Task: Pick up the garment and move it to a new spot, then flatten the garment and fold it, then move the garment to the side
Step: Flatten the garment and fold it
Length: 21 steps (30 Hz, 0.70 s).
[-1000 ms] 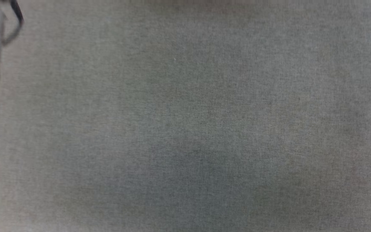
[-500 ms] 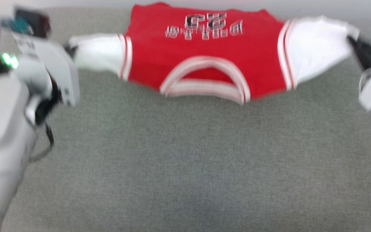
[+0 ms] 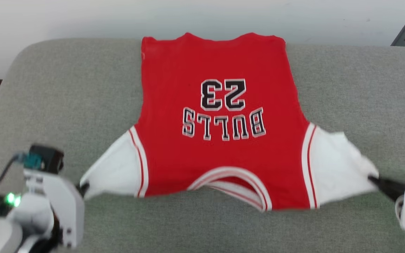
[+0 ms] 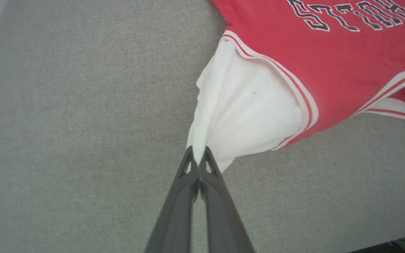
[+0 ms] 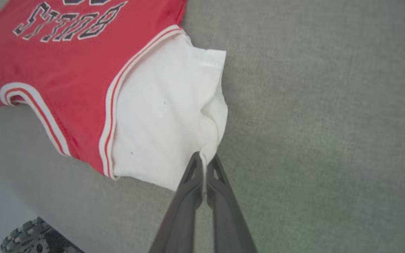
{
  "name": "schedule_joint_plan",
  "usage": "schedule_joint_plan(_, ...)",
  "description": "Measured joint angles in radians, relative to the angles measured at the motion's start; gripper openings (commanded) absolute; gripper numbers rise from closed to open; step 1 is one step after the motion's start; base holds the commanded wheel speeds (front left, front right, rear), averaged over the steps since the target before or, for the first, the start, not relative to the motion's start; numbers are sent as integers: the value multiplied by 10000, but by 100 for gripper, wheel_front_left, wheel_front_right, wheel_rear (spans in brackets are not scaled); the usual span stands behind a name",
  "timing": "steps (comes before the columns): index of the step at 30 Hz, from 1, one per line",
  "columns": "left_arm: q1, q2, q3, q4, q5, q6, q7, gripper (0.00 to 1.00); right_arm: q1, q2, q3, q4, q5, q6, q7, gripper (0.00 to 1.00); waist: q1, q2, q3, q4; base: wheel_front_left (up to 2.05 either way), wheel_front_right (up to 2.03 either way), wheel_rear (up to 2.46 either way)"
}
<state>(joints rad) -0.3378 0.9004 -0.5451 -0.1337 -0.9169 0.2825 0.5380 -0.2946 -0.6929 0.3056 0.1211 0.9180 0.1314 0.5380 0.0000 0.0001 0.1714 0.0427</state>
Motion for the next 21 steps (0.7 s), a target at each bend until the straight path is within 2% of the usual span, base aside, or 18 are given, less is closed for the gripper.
schedule_joint_plan(6, 2007, 886, 343, -1810, -846, 961, 259, 0, 1909, -261, -723, -1206, 336, 0, 1436, 0, 0, 0, 58, -1, 0, 0, 0)
schedule_joint_plan(11, 2803, 1346, 704, -2583, -995, 1407, -69, 0, 3186, -240, -1590, -2052, 441, 0, 2324, 0, 0, 0, 183, 52, 0, 0, 0)
schedule_joint_plan(17, 2873, 1325, 786, -2303, -771, 1375, -548, 0, 3530, 570, -2142, -2372, -261, 0, 2650, 0, 0, 0, 417, 77, 0, 0, 0)
schedule_joint_plan(20, 2770, 1106, 686, -2094, -612, 1283, -734, 0, 3437, 934, -2163, -2188, -855, 0, 2738, 0, 0, 0, 552, 70, 0, 0, 0)
schedule_joint_plan(21, 2720, 1014, 633, -2044, -560, 1210, -784, 0, 3374, 1080, -2155, -2088, -1005, 0, 2727, 12, 0, 0, 602, 69, 0, 0, 0)
